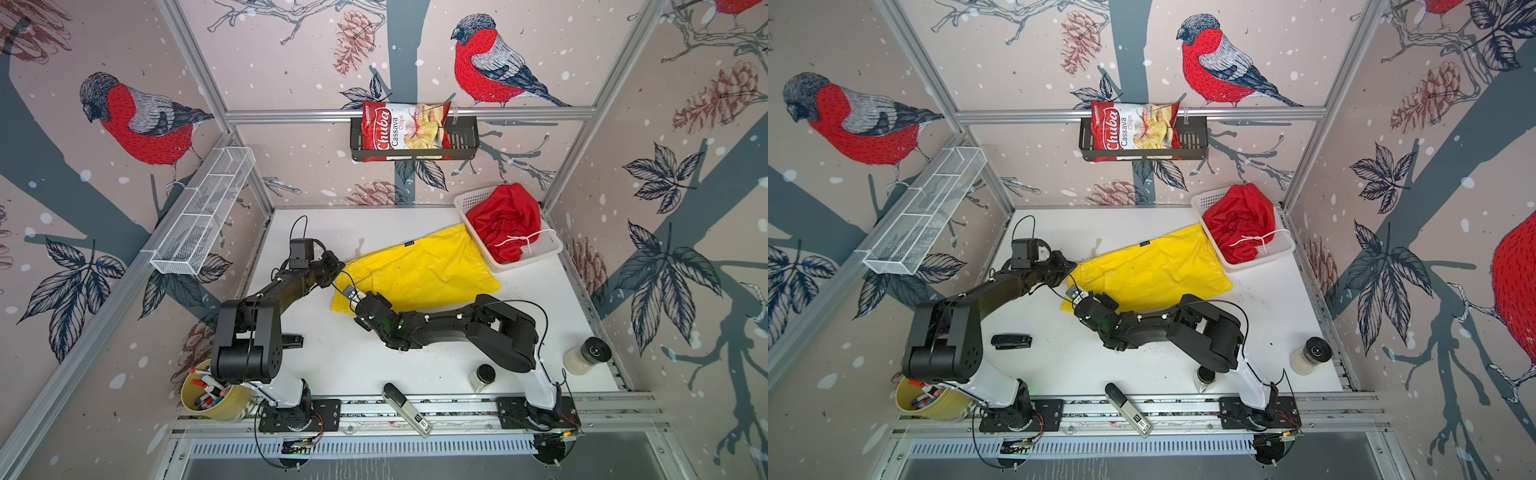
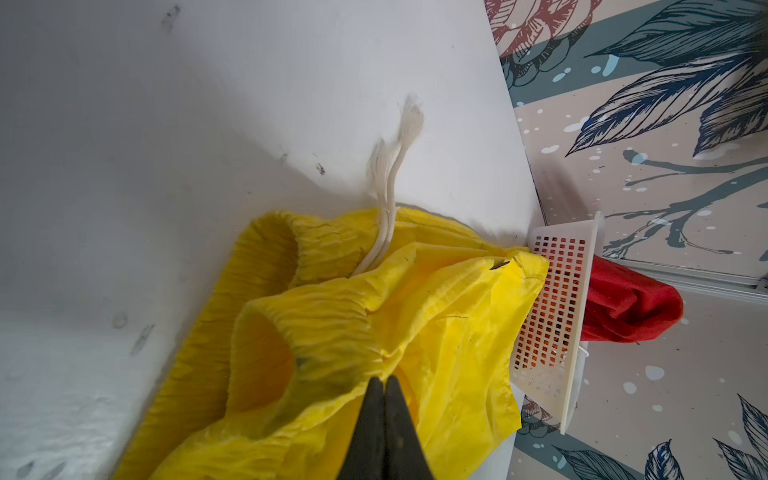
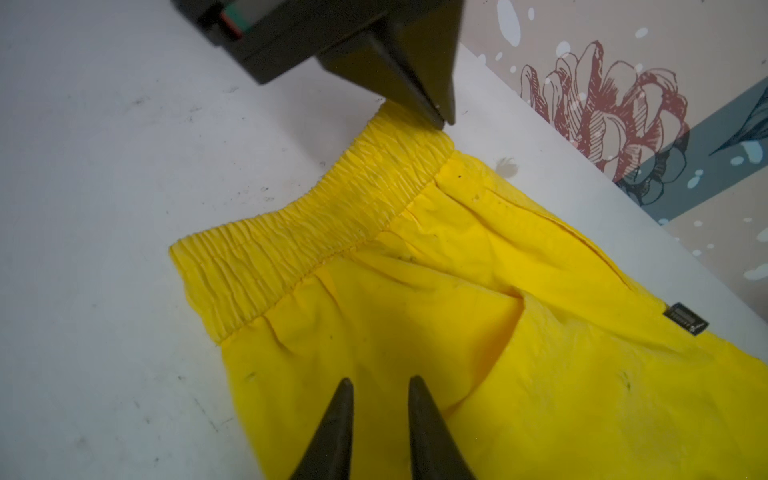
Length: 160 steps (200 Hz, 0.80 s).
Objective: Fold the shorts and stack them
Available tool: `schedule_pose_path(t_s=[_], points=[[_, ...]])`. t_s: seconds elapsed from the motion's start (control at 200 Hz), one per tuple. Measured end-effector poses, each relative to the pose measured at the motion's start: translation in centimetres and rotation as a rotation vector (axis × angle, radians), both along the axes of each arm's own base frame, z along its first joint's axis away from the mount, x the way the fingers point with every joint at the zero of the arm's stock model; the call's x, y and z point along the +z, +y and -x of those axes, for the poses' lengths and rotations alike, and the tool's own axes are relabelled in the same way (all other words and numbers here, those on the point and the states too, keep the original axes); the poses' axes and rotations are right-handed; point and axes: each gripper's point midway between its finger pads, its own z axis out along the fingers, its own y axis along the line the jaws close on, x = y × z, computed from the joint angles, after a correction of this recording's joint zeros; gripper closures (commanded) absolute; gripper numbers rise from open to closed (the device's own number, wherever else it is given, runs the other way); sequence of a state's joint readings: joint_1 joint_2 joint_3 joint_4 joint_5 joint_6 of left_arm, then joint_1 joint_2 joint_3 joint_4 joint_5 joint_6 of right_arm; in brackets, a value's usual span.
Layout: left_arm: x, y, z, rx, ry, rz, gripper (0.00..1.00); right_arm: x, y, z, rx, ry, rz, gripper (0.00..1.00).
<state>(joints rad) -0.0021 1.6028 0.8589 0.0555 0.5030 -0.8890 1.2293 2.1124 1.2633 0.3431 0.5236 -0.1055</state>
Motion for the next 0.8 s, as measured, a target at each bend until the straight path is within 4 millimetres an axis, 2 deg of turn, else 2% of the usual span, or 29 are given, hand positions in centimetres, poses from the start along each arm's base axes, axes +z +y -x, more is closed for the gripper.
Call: schedule_pose_path(t_s=[0.075,0.26,0.315,0.415,0.605,0.65,0.71,0.8], points=[[-1.1,0.1,-0.5,0.004,0.003,-0.009,1.0,0.2,0.2,0.0,0.003,-0.002,-0.005,0.66],[-6.3,0.1,-1.5,-0.005,0.081,0.005,1.0,0.7,0.8,0.2,0.011,-0.004,-0.021,0.55],[-6.5,-0.2,-2.4,-0.022,0.054,0.024,1.0,0.7,1.0,0.4,0.02,0.0,-0.021,0.48],[-6.7,-0.5,-3.3,-0.038,0.015,0.041,1.0,0.6,1.3,0.9,0.042,0.009,-0.024,0.27],[-6.0,-0.3,-3.1,-0.047,0.004,0.07,1.0,0.8,2.4,2.1,0.099,0.005,-0.013,0.1],[-5.5,0.1,-2.7,-0.039,0.015,0.082,0.93,1.1,3.1,2.4,0.123,-0.006,-0.01,0.06],[-4.4,1.2,-2.2,-0.017,0.02,0.091,0.75,1.1,4.0,2.6,0.149,-0.01,-0.01,0.02],[-1.1,3.2,-2.0,0.026,-0.026,0.078,0.57,0.7,5.2,2.1,0.175,-0.025,0.005,0.0]])
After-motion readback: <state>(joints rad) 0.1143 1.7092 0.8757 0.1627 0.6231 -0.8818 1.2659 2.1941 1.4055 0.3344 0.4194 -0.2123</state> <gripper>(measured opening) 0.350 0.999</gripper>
